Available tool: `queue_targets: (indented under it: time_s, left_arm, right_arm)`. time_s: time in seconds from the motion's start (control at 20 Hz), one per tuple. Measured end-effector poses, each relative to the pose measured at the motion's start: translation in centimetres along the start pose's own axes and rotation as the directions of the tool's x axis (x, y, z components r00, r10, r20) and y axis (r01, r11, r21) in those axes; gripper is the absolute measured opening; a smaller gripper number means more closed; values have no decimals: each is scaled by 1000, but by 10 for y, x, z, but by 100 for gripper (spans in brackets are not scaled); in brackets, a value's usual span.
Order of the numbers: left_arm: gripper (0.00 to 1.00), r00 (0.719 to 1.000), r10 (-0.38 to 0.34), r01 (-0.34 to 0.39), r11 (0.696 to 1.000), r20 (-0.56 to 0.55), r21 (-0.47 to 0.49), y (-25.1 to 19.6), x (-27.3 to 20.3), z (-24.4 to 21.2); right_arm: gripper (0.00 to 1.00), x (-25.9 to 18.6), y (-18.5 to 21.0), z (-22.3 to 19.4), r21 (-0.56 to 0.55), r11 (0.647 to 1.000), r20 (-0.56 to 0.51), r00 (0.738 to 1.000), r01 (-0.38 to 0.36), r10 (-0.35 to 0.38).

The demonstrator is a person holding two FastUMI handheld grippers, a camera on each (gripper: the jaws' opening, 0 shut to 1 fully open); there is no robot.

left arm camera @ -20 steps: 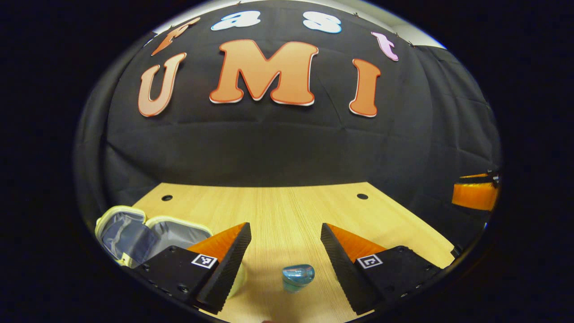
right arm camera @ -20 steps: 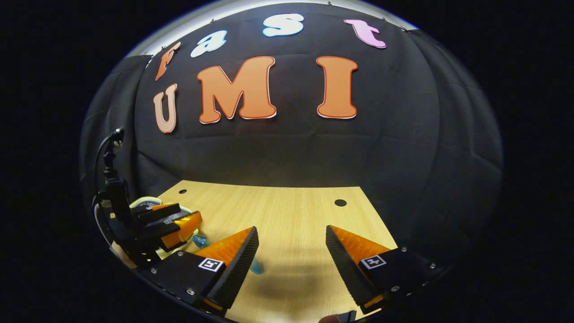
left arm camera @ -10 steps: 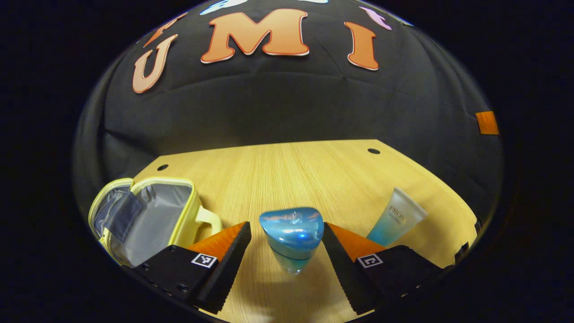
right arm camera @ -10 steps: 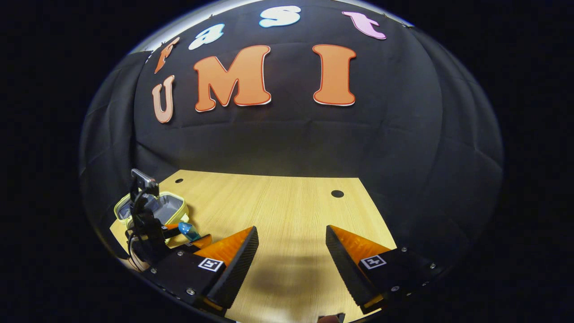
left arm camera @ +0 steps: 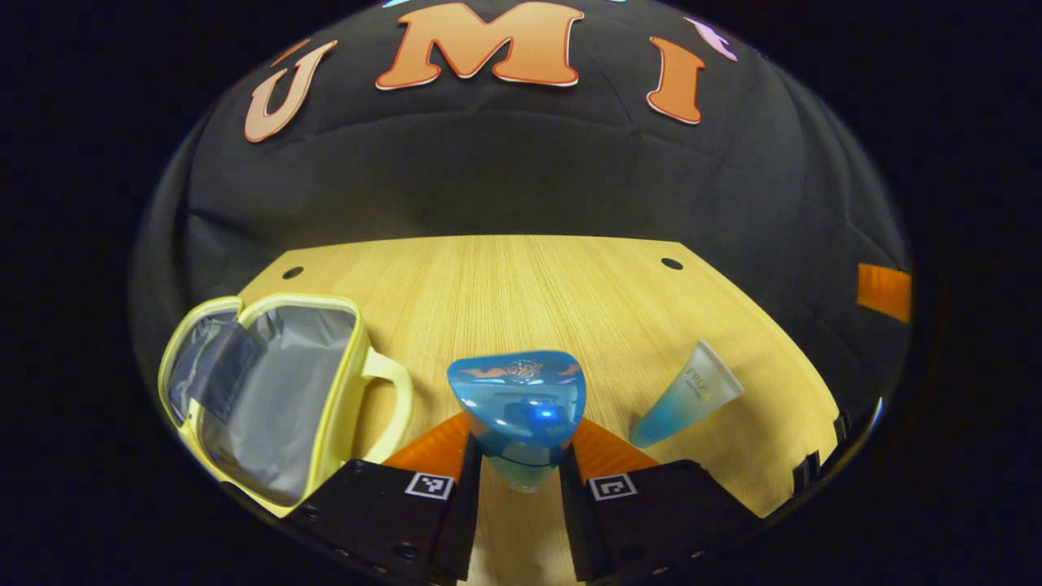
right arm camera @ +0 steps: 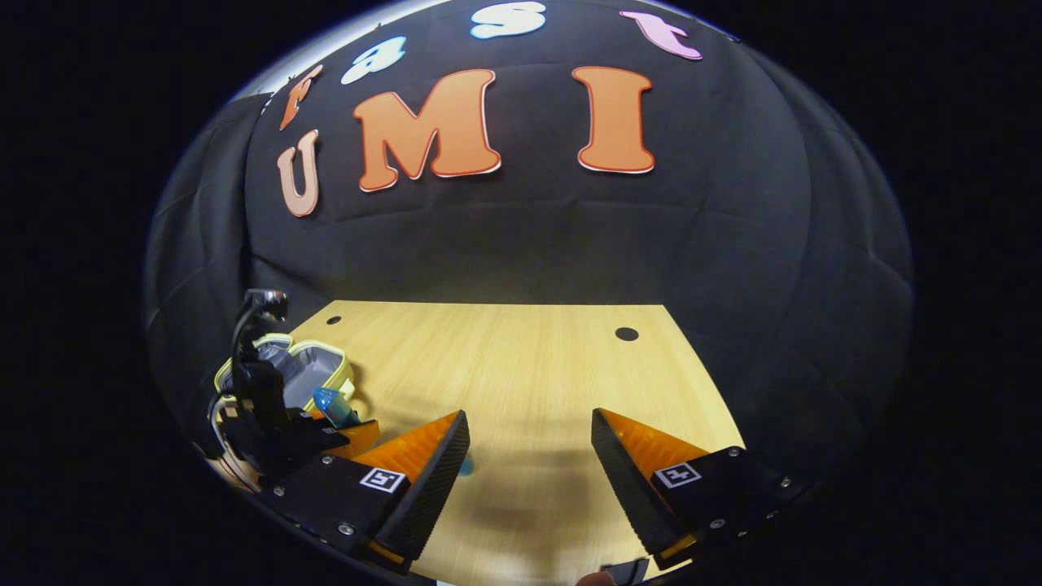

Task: First open the suitcase, pack the skin care products into it, and then close the suitcase.

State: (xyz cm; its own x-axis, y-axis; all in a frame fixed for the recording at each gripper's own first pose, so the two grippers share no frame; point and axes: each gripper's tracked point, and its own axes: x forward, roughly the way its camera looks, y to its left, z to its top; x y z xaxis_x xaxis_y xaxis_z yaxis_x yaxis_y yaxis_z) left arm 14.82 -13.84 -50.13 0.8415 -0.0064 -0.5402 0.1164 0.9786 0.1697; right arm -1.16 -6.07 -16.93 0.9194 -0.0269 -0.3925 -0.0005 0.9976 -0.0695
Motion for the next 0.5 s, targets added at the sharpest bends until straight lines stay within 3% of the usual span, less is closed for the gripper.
queue_targets:
  time_s: [0.3, 0.5]
  left_arm:
    - [46, 1000, -8, 7, 998, 24, 55, 27, -69, 42]
    - [46, 999, 2, -4, 997, 35, 82, 47, -105, 51]
  right_arm:
    - [96, 23, 56, -8, -11, 996, -11, 996, -93, 93]
    - [96, 57, 76, -41, -47, 991, -86, 989, -125, 121]
